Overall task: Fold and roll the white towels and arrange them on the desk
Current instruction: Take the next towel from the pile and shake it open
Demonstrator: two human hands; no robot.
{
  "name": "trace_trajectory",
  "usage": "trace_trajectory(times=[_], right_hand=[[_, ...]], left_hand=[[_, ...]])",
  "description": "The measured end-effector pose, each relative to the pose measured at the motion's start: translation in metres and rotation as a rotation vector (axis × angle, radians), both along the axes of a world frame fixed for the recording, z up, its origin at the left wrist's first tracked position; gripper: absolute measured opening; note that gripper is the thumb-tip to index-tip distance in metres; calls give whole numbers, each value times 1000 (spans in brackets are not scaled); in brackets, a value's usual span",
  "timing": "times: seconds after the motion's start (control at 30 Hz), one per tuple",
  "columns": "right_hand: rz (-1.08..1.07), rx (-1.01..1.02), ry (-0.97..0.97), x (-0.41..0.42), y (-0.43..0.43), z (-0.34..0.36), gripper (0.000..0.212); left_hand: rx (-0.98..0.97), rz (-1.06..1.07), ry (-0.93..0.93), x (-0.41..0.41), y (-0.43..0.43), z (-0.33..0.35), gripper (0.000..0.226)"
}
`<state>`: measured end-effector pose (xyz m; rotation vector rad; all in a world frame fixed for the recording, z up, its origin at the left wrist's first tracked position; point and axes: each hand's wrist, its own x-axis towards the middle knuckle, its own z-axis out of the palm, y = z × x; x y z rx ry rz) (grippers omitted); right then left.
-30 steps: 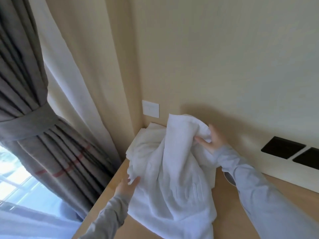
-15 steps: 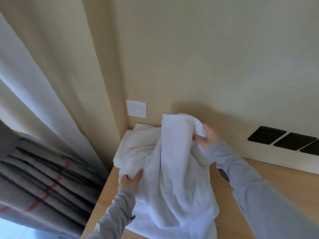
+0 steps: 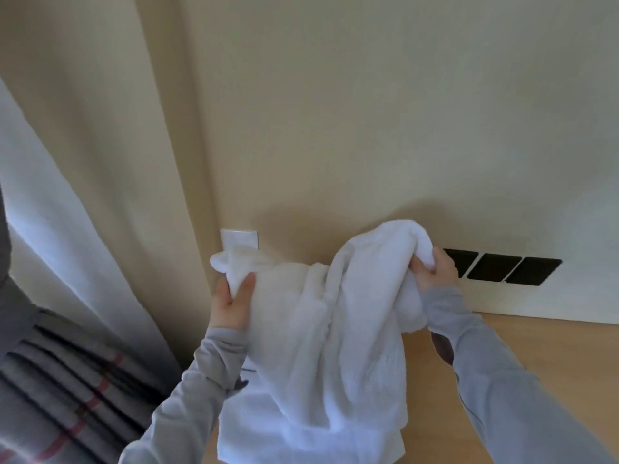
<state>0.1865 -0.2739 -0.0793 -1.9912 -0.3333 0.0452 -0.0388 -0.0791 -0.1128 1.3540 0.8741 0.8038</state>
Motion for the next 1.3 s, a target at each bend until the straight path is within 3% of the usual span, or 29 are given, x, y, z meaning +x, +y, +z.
trace_trajectory(times=[0.03,0.1,0.23,0.37,0.5,0.67,0.8,1.13,1.23,1.3], right_hand=[[-28,38,-8,2,-12,10,10],[-75,91,-28,5,-36,29,10],[-113,184,-96,7,-89,69,11],[-167,116,-187,13,-143,106,5],[-217,-2,-249,22,-199,129,31],[-258,-135,-232,50,-269,122,11],[-249,-180,-203,86,-319,98,5],[72,-416,-13,236,-441,89,30],[125,-661,32,296,-442,89,53],[218,-866,36,324,-424,69,56]], left_hand=[[-1,1,-41,4,-2,14,3],[19,9,-117,14,-5,39,17],[75,-23,-279,42,-21,74,9],[189,-87,-378,74,-56,95,8],[262,-138,-436,106,-104,102,8],[209,-213,-450,146,-166,89,29],[185,-239,-410,177,-225,76,12],[204,41,-329,223,-367,21,10],[218,164,-285,228,-390,1,20],[201,243,-203,228,-402,-24,24]])
